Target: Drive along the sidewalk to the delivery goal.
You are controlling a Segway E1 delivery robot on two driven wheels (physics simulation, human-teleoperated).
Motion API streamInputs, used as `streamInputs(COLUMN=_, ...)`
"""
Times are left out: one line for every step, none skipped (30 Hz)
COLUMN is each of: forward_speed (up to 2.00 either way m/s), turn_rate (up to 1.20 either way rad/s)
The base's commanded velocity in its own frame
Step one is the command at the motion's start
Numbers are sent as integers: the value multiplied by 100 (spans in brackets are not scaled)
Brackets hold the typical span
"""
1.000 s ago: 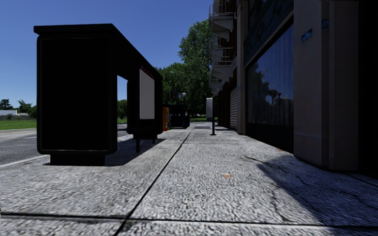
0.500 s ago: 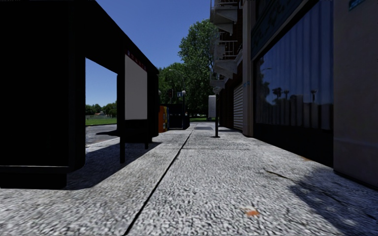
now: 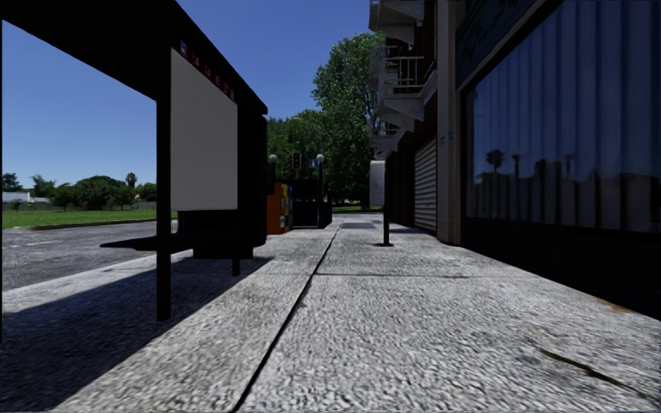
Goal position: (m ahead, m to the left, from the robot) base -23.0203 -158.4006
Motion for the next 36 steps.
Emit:
streamInputs(forward_speed=200, turn_rate=0)
streamInputs(forward_speed=200, turn_rate=0)
streamInputs(forward_speed=200, turn_rate=0)
streamInputs(forward_speed=200, turn_rate=0)
streamInputs(forward_speed=200, turn_rate=0)
streamInputs(forward_speed=200, turn_rate=0)
streamInputs(forward_speed=200, turn_rate=0)
streamInputs(forward_speed=200, turn_rate=0)
streamInputs(forward_speed=200, turn_rate=0)
streamInputs(forward_speed=200, turn_rate=0)
streamInputs(forward_speed=200, turn_rate=0)
streamInputs(forward_speed=200, turn_rate=0)
streamInputs(forward_speed=200, turn_rate=0)
streamInputs(forward_speed=200, turn_rate=0)
streamInputs(forward_speed=200, turn_rate=0)
streamInputs(forward_speed=200, turn_rate=0)
streamInputs(forward_speed=200, turn_rate=0)
streamInputs(forward_speed=200, turn_rate=0)
streamInputs(forward_speed=200, turn_rate=0)
streamInputs(forward_speed=200, turn_rate=0)
streamInputs(forward_speed=200, turn_rate=0)
streamInputs(forward_speed=200, turn_rate=0)
streamInputs(forward_speed=200, turn_rate=0)
streamInputs(forward_speed=200, turn_rate=0)
streamInputs(forward_speed=200, turn_rate=0)
streamInputs(forward_speed=200, turn_rate=0)
streamInputs(forward_speed=200, turn_rate=0)
streamInputs(forward_speed=200, turn_rate=0)
streamInputs(forward_speed=200, turn_rate=0)
streamInputs(forward_speed=200, turn_rate=0)
streamInputs(forward_speed=200, turn_rate=0)
streamInputs(forward_speed=200, turn_rate=0)
streamInputs(forward_speed=200, turn_rate=0)
streamInputs(forward_speed=200, turn_rate=0)
streamInputs(forward_speed=200, turn_rate=0)
streamInputs(forward_speed=200, turn_rate=0)
